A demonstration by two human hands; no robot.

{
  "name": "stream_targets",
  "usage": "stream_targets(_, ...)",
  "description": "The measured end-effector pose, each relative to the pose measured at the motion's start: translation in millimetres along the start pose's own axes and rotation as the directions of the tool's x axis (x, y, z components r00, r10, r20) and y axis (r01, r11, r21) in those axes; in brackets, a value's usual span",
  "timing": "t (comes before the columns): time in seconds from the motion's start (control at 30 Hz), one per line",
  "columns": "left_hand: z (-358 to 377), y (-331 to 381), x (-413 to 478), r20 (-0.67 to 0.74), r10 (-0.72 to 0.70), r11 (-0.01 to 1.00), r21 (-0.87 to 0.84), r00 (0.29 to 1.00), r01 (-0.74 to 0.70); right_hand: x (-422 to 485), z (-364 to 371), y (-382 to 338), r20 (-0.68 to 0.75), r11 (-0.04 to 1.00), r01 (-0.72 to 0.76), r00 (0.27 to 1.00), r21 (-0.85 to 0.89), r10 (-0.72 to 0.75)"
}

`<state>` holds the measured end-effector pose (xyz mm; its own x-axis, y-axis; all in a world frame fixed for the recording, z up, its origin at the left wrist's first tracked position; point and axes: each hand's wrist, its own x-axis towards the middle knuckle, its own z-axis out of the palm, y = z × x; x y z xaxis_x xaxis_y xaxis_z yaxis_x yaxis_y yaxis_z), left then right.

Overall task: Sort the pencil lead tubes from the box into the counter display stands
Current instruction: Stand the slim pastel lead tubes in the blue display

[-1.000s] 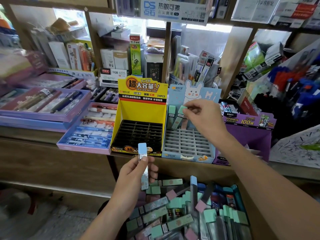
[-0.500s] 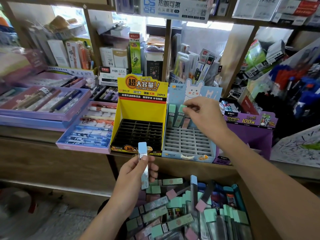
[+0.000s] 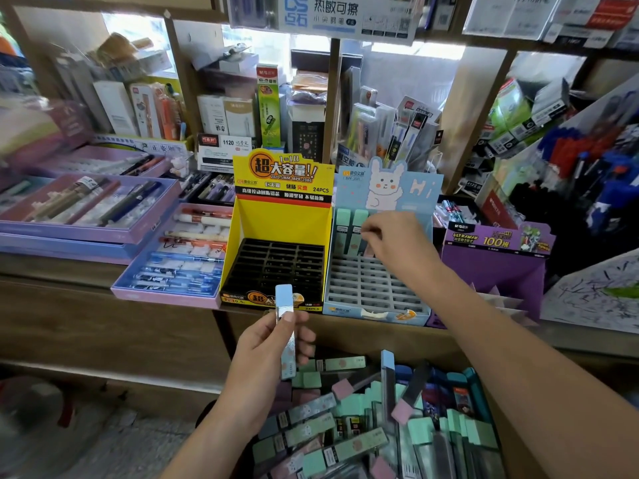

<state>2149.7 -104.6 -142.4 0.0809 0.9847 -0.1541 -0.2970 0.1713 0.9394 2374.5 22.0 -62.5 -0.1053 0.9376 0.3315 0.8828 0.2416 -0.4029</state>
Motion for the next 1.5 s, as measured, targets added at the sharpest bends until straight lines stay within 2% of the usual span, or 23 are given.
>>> stream_targets(0.13, 0, 1, 1, 0.003, 0.001, 1.0, 0.005, 1.0, -0.001, -10, -4, 0, -0.075, 0.98, -0.058, 0.994, 0.191, 0.073)
stream_targets(0.23, 1, 0, 1, 0.002, -0.004, 1.0, 0.011, 1.0, 0.004, -21, -13, -1, -0.115, 0.969, -0.063, 0.989, 0.24, 0.093)
stream_targets(0.37, 2, -1, 2, 0.015, 0.004, 0.999, 0.038, 1.0, -0.004, -53, -26, 3, -0.098, 0.911, -0.103, 0.983, 0.399, 0.154)
stream_targets(0.5, 7, 4, 2, 0.046, 0.035, 0.997, 0.063, 0.998, -0.038, -101, -31, 12, -0.059, 0.876, -0.113, 0.986, 0.469, 0.158)
stream_targets(0.67, 22, 12, 6, 0.081, 0.107, 0.983, 0.141, 0.991, -0.118, -158, -23, 36, 0.121, 0.839, -0.267, 0.964, 0.475, 0.238)
stream_targets(0.83, 45, 23, 17, 0.127, 0.157, 0.96, 0.214, 0.979, -0.181, -184, -7, 66, 0.329, 0.821, -0.418, 0.895, 0.389, 0.301)
stream_targets(0.97, 63, 35, 27, 0.152, 0.229, 0.889, 0.37, 0.962, -0.27, -187, -1, 80, 0.464, 0.816, -0.493, 0.824, 0.302, 0.326)
stream_targets(1.17, 93, 54, 52, 0.213, 0.308, 0.829, 0.419, 0.927, -0.371, -189, 3, 89, 0.531, 0.787, -0.561, 0.762, 0.255, 0.371)
stream_targets(1.5, 141, 44, 112, 0.214, 0.32, 0.763, 0.519, 0.923, -0.385, -190, 5, 97, 0.508, 0.762, -0.565, 0.779, 0.317, 0.367)
